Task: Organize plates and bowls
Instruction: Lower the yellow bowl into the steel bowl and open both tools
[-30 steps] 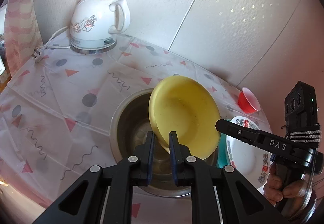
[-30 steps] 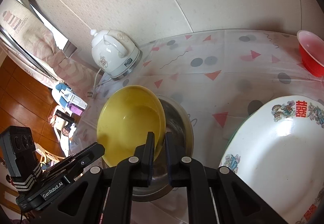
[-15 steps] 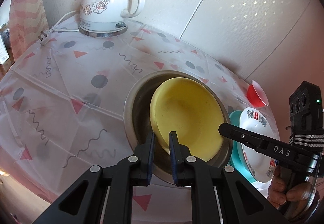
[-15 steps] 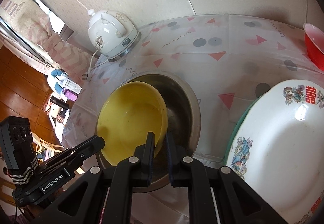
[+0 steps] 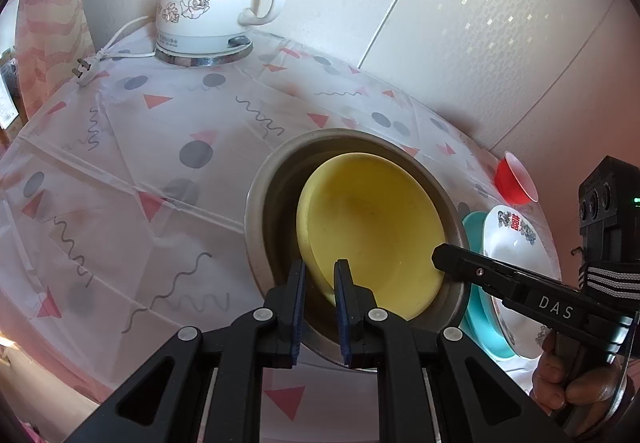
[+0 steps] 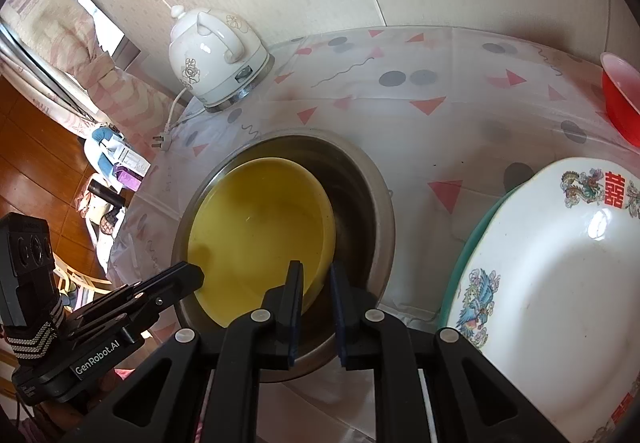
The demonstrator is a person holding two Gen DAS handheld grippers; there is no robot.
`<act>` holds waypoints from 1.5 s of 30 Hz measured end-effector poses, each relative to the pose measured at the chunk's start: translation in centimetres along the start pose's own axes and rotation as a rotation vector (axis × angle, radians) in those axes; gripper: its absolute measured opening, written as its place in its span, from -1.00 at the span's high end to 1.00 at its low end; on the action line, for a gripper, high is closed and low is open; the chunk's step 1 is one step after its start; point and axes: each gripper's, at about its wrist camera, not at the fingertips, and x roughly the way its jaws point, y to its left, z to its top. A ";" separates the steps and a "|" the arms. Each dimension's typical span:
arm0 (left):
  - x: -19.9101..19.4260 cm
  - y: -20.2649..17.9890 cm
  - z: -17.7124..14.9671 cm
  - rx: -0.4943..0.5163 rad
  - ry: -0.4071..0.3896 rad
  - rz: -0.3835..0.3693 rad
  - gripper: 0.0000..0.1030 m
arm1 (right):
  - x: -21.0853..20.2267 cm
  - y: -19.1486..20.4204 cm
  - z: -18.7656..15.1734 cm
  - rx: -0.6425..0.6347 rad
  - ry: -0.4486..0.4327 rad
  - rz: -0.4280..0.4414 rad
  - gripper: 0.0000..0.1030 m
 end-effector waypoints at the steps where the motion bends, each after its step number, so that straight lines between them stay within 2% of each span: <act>1: 0.0 0.0 0.0 -0.001 0.000 0.001 0.72 | 0.0 0.0 0.0 0.003 -0.001 0.001 0.71; 8: -0.1 -0.2 0.1 0.012 -0.002 0.013 0.73 | -0.1 0.3 0.0 -0.007 -0.006 -0.009 0.64; 20: 0.1 -0.7 -0.1 0.048 -0.010 0.030 0.73 | 0.1 1.1 -0.3 -0.089 -0.026 -0.080 0.64; 26: -0.1 -1.2 -0.2 0.082 -0.029 0.064 0.73 | 0.0 0.8 -0.3 -0.076 -0.032 -0.073 0.64; 37: -0.4 -1.6 -0.3 0.102 -0.042 0.069 0.73 | -0.1 0.8 -0.4 -0.067 -0.034 -0.064 0.64; 39: -0.5 -1.7 -0.3 0.105 -0.046 0.070 0.73 | -0.2 0.8 -0.4 -0.059 -0.039 -0.053 0.56; 45: -0.8 -2.0 -0.3 0.112 -0.053 0.073 0.73 | -0.7 0.7 -0.5 -0.049 -0.055 -0.045 0.53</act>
